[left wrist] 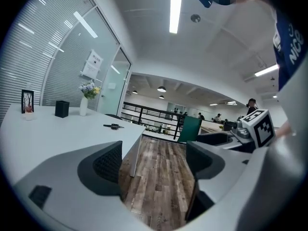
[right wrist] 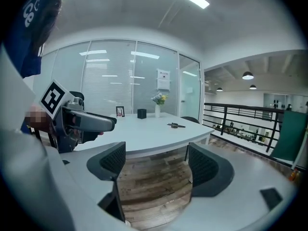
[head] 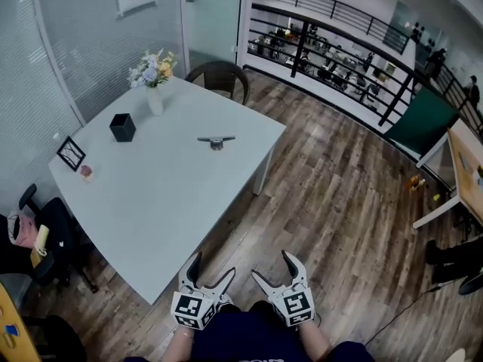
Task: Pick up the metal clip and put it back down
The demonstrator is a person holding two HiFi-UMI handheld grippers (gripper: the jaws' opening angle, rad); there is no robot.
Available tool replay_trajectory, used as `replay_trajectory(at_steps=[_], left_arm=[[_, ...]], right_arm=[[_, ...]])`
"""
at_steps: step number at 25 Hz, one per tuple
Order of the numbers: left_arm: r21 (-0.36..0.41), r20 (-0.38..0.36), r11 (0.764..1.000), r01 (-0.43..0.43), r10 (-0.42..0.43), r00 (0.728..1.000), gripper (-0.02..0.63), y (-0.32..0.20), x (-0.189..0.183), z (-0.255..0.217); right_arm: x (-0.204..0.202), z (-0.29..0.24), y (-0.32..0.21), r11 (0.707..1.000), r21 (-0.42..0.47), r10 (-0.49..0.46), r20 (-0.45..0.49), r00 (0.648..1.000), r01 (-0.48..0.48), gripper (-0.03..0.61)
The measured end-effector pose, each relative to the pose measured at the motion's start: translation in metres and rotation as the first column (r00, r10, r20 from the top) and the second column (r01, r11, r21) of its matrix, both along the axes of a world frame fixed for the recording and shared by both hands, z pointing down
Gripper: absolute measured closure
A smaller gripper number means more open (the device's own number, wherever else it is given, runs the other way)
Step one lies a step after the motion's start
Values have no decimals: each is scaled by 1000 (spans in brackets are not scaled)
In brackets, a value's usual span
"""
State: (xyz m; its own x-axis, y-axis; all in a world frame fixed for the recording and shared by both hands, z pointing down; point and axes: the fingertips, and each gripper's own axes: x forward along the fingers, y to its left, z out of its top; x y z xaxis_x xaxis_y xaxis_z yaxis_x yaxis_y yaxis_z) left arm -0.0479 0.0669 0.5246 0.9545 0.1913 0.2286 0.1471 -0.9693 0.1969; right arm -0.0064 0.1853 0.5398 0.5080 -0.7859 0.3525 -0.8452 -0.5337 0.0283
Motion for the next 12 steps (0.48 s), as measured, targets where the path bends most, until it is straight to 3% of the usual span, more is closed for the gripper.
replay_trajectory(at_steps=[12], left_arm=[[-18, -13, 1000, 5, -5, 1000, 213, -42, 25, 2]], right_arm=[[24, 4, -53, 1000, -23, -16, -9, 1000, 16, 181]])
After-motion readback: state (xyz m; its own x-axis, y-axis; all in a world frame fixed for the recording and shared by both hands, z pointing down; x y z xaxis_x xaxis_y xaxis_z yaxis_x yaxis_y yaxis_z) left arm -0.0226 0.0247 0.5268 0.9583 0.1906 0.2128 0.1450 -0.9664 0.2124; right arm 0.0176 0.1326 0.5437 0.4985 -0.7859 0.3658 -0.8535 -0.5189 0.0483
